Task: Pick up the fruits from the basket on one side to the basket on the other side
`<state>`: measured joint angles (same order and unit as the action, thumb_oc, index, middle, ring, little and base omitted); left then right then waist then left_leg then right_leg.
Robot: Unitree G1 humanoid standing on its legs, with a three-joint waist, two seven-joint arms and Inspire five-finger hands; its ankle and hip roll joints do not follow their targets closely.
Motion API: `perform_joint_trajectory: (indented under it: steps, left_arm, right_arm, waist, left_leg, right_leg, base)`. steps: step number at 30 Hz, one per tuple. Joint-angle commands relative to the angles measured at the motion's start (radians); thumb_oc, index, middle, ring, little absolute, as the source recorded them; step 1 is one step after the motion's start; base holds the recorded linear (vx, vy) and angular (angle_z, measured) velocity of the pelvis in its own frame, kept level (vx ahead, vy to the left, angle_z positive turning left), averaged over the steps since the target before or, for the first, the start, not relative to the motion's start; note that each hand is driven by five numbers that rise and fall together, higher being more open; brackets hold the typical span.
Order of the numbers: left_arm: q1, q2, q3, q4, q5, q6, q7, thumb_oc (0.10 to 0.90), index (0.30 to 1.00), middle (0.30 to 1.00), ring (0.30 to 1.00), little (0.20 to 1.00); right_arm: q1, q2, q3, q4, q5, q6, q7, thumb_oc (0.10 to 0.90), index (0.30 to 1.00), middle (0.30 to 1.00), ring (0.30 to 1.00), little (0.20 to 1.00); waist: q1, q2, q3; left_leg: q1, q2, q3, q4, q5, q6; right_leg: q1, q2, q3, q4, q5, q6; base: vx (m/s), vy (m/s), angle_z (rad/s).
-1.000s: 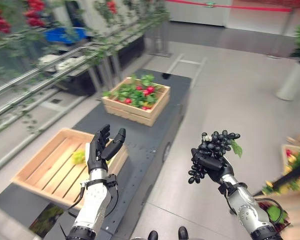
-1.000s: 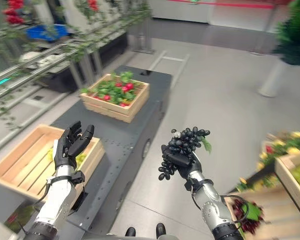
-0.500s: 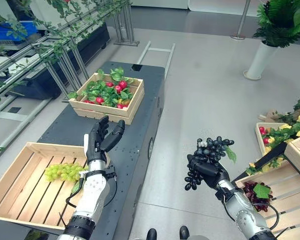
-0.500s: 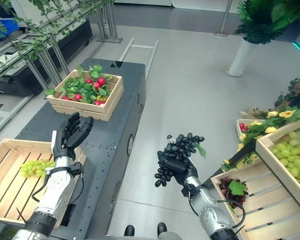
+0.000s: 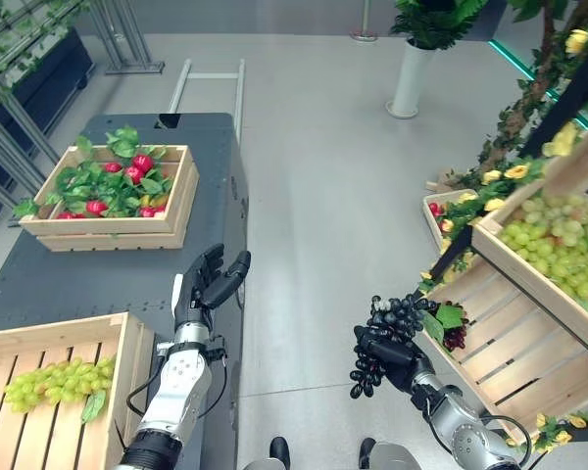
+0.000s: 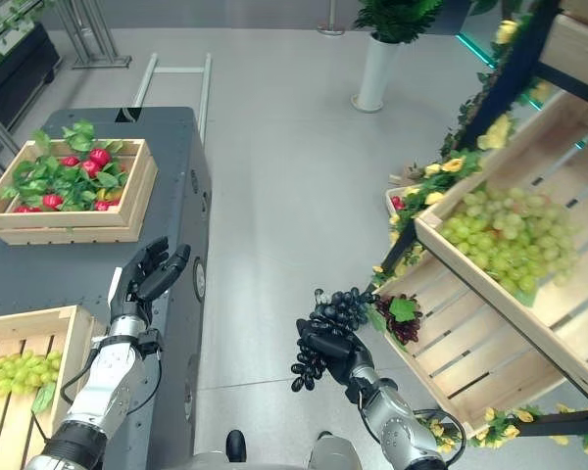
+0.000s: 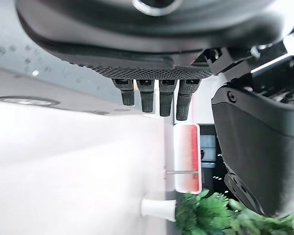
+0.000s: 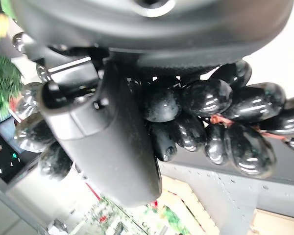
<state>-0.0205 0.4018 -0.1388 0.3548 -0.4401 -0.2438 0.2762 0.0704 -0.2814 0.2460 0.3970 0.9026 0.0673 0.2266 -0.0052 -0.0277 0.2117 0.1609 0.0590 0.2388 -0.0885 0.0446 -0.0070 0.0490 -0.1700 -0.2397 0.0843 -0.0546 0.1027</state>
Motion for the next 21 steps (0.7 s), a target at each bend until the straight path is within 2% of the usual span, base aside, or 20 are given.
perform_joint_trajectory:
  steps: [1,3,5,7,9,12,17,21]
  left_arm:
    - [-0.001,0.023,0.065,-0.066,-0.047,-0.094,0.026,0.800,0.900,0.900,0.900,0.900]
    - [-0.001,0.025,0.069,-0.077,-0.057,-0.081,0.040,0.800,0.900,0.900,0.900,0.900]
    - [-0.012,0.002,0.066,-0.071,-0.132,-0.059,0.047,0.800,0.900,0.900,0.900,0.900]
    - [-0.022,-0.019,0.061,-0.060,-0.190,-0.065,0.016,0.800,0.900,0.900,0.900,0.900]
    - [0.007,-0.049,0.059,-0.060,-0.162,-0.070,0.003,0.800,0.900,0.900,0.900,0.900]
    - [0.036,-0.050,0.054,-0.069,-0.158,-0.055,-0.007,0.800,0.900,0.900,0.900,0.900]
    - [0.046,-0.049,0.028,-0.049,-0.146,-0.024,-0.033,0.800,0.900,0.900,0.900,0.900]
    - [0.026,-0.048,-0.004,-0.032,-0.168,-0.008,-0.022,0.800,0.900,0.900,0.900,0.900]
  right_arm:
    - [-0.050,0.035,-0.011,-0.090,-0.032,-0.097,0.029,0.400,0.300,0.300,0.300,0.300]
    - [-0.067,0.022,-0.017,-0.072,-0.027,-0.092,0.007,0.400,0.300,0.300,0.300,0.300]
    - [-0.089,0.014,-0.011,-0.054,-0.016,-0.090,-0.042,0.400,0.300,0.300,0.300,0.300]
    - [-0.099,0.012,-0.018,-0.029,-0.002,-0.107,-0.063,0.400,0.300,0.300,0.300,0.300]
    - [-0.079,0.017,-0.041,0.006,-0.007,-0.124,-0.070,0.400,0.300,0.300,0.300,0.300]
    - [-0.039,0.020,-0.062,-0.008,-0.011,-0.119,-0.088,0.400,0.300,0.300,0.300,0.300]
    - [-0.024,0.022,-0.080,0.015,-0.004,-0.171,-0.119,0.400,0.300,0.300,0.300,0.300]
    - [-0.048,0.014,-0.082,0.013,0.003,-0.188,-0.150,0.400,0.300,0.300,0.300,0.300]
  waist:
    - [0.036,0.004,-0.069]
    - [0.049,-0.005,-0.046]
    - [0.043,-0.004,-0.030]
    - [0.033,-0.005,-0.024]
    - [0.024,-0.012,-0.030]
    - [0.010,-0.014,-0.040]
    - [-0.009,-0.001,-0.046]
    - [-0.026,0.013,-0.037]
  left_leg:
    - [-0.070,-0.042,-0.044,0.149,-0.188,0.044]
    - [-0.118,0.006,0.000,0.227,-0.205,0.017]
    - [-0.119,0.025,0.019,0.213,-0.185,0.006]
    - [-0.113,0.031,0.024,0.173,-0.155,-0.006]
    - [-0.087,0.033,0.015,0.117,-0.123,-0.020]
    - [-0.075,0.035,0.003,0.085,-0.110,-0.023]
    - [-0.058,0.040,0.001,0.001,-0.068,-0.030]
    - [-0.085,0.046,-0.004,0.001,-0.062,-0.036]
  right_leg:
    - [0.077,-0.056,-0.018,-0.029,0.062,0.016]
    - [0.070,-0.055,-0.050,-0.050,0.036,0.024]
    - [0.052,-0.046,-0.040,-0.049,0.033,0.023]
    - [0.053,-0.031,-0.033,-0.075,0.026,0.020]
    - [0.085,-0.007,-0.035,-0.110,0.020,0.009]
    - [0.084,0.005,-0.037,-0.113,0.017,0.001]
    - [0.073,0.030,-0.033,-0.123,0.015,-0.015]
    - [0.042,0.054,-0.017,-0.122,0.007,-0.030]
  base:
    - [-0.01,-0.466,-0.86]
    - [-0.08,-0.395,-0.61]
    - [-0.08,-0.200,-0.36]
    - [-0.02,-0.193,-0.19]
    - [0.13,-0.268,-0.04]
    - [0.08,-0.142,0.00]
    - [0.04,-0.103,-0.02]
    - [-0.04,-0.103,-0.02]
